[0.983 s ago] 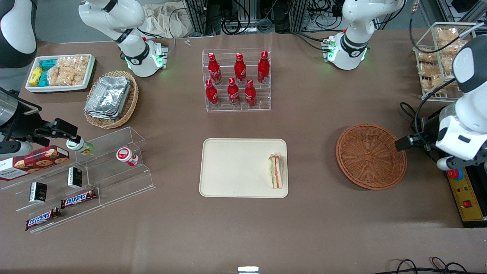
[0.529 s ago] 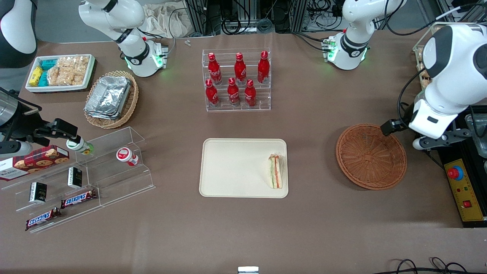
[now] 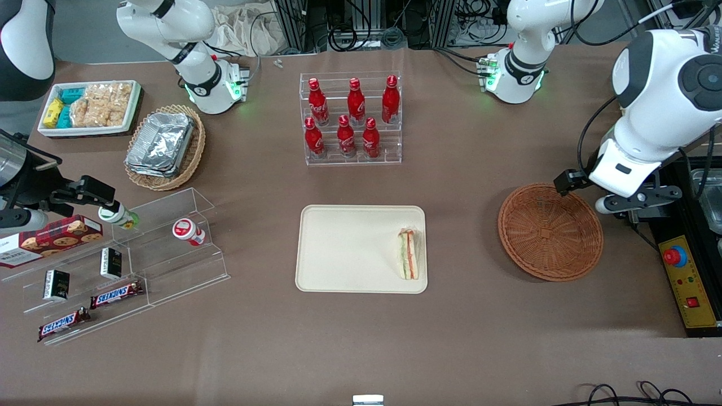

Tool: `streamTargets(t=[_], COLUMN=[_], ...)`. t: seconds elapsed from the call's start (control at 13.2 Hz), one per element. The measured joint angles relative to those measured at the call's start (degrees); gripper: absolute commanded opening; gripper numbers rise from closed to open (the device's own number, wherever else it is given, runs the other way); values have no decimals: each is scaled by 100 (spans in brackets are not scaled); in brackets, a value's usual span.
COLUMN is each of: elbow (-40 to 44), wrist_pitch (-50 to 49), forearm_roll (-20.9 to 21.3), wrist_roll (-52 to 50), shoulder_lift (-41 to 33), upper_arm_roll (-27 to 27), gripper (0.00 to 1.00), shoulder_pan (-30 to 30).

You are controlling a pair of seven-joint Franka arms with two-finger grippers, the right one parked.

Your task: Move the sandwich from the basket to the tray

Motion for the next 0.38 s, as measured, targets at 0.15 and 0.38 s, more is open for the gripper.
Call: streamTargets(t=[0.15, 0.38], elbow=[259, 664], wrist_pitch=[-222, -410], forearm_roll=[-2, -4], wrist_roll=[293, 463], shoulder_lift=[72, 287], upper_arm_roll=[1327, 1908], gripper=[100, 100], shoulder_pan=[-1128, -1445])
